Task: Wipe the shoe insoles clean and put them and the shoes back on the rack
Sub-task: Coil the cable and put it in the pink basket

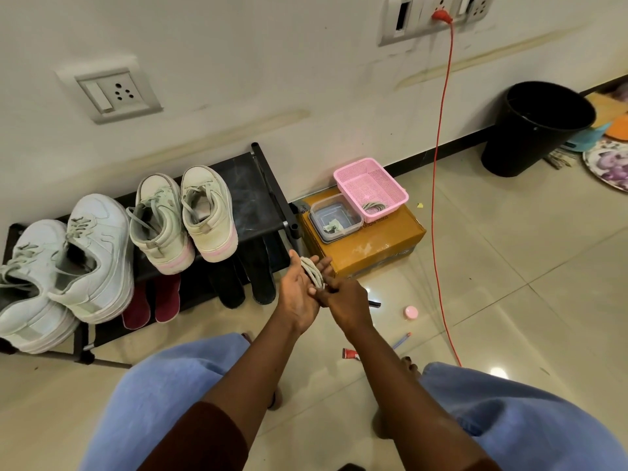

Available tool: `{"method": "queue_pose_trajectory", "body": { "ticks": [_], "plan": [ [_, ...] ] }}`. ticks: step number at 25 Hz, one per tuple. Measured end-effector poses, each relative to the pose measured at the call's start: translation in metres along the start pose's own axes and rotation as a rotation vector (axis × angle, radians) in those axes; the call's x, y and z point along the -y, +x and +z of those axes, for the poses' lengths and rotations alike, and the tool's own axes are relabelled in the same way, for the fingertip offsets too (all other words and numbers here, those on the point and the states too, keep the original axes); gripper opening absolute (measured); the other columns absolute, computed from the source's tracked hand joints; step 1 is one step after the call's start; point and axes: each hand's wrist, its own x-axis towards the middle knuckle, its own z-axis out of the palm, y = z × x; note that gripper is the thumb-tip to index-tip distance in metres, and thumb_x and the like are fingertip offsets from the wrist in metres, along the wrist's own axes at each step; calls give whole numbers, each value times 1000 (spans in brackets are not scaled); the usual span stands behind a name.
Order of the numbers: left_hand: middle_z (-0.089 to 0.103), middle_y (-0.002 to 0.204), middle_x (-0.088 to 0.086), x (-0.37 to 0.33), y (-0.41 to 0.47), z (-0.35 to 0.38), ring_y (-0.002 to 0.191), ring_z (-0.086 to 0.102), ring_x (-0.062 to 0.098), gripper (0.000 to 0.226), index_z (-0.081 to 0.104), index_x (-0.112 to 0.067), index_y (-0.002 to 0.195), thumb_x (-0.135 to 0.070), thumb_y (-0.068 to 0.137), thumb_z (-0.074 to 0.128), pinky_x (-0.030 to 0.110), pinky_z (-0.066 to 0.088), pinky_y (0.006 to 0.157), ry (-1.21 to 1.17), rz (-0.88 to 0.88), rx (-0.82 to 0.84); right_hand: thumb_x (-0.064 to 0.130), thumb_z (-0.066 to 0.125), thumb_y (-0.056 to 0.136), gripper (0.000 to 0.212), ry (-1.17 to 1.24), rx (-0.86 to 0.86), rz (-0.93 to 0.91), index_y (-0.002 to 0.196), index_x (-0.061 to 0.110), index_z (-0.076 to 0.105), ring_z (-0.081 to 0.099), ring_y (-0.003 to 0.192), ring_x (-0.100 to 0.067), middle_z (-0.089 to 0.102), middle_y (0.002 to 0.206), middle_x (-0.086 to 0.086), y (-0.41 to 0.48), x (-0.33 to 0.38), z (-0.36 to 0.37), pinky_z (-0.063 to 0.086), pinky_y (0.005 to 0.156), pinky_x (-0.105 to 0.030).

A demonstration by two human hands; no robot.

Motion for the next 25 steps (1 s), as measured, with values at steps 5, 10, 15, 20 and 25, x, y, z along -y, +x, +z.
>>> {"method": "queue_pose_trajectory", "body": {
  "ticks": [5,10,15,20,25],
  "plan": [
    [50,137,12,8,7,9,122,49,18,51,48,-3,130,-38,102,23,28,41,94,104,25,-33,23,65,86,20,-2,-31,41,94,6,72,66,73,-23,71,81,-13,20,-8,-9,53,69,-31],
    [58,112,8,10,26,24,97,55,15,33,50,0,128,-8,102,32,27,47,78,229,17,-101,15,66,83,15,40,-33,93,86,3,73,60,54,-14,65,65,-8,47,-17,-24,56,67,-35],
    [57,86,7,-1,52,43,76,54,14,29,55,0,120,-8,101,34,27,49,67,208,-42,-101,19,65,85,16,153,22,71,88,4,72,61,65,-21,69,77,-21,82,-27,-32,55,72,-45],
    [57,91,10,0,85,57,83,56,17,28,51,-4,120,-14,101,34,28,48,71,241,-67,-125,21,66,85,19,164,-113,127,80,4,72,55,53,-14,62,61,-6,117,-32,-31,48,59,-29],
    [62,84,9,-11,130,66,76,64,14,30,53,5,122,-10,98,42,29,54,75,457,-70,-49,9,68,81,17,437,-154,187,81,-7,68,52,50,-14,59,59,-9,160,-48,-51,47,50,-21]
  ]
}}
